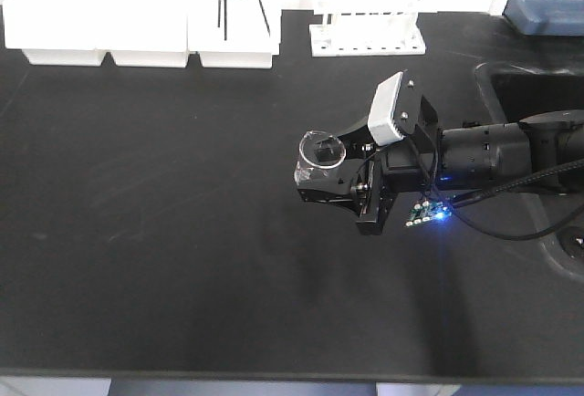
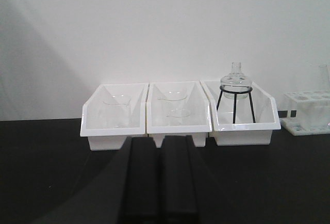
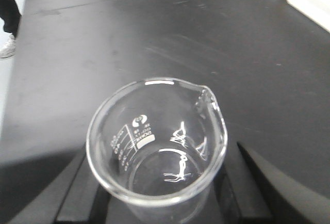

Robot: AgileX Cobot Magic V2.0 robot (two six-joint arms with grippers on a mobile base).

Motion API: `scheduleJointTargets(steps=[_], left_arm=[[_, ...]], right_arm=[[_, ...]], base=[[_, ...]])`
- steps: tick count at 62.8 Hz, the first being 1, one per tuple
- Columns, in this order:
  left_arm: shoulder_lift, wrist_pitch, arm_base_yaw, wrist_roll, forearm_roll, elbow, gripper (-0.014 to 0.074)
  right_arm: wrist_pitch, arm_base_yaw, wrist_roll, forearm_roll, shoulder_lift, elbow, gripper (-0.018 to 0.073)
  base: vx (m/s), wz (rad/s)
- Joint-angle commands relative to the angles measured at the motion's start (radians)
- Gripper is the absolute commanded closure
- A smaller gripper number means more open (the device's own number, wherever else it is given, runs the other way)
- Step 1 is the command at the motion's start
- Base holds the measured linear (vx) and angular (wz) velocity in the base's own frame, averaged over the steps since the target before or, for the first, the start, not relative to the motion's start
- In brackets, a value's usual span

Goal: Grab beaker and place in storage area
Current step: 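Drive backward and turn while holding the beaker in the right gripper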

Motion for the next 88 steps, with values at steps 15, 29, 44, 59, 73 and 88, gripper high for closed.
scheduleJointTargets(steps=[15, 29, 44, 59, 73, 88], left_arm=[[0.011, -0.086, 0.0, -0.008, -0.008, -0.033, 0.0603], [0.011, -0.086, 0.0, -0.008, -0.008, -0.033, 0.0603], [0.011, -0.086, 0.0, -0.008, -0.008, -0.033, 0.0603], [0.011, -0.086, 0.0, -0.008, -0.008, -0.033, 0.0603], [0.011, -0.086, 0.0, -0.008, -0.008, -0.033, 0.0603], [0.011, -0.086, 0.0, -0.008, -0.008, -0.033, 0.0603]], right_arm=[[0.064, -0.004, -0.009, 0.05, -0.042, -0.02, 0.0565], [0.064, -0.004, -0.009, 0.05, -0.042, -0.02, 0.0565], [0.063, -0.004, -0.009, 0.05, -0.042, -0.02, 0.0565], [0.063, -0.004, -0.009, 0.05, -0.042, -0.02, 0.0565], [0.063, -0.004, -0.009, 0.05, -0.042, -0.02, 0.0565], [0.063, -0.004, -0.009, 0.05, -0.042, -0.02, 0.0565]], base=[[-0.17, 0.07], [-0.18, -0.05], [-0.23, -0.1], [-0.27, -0.05], [-0.3, 0.0], [-0.3, -0.01]])
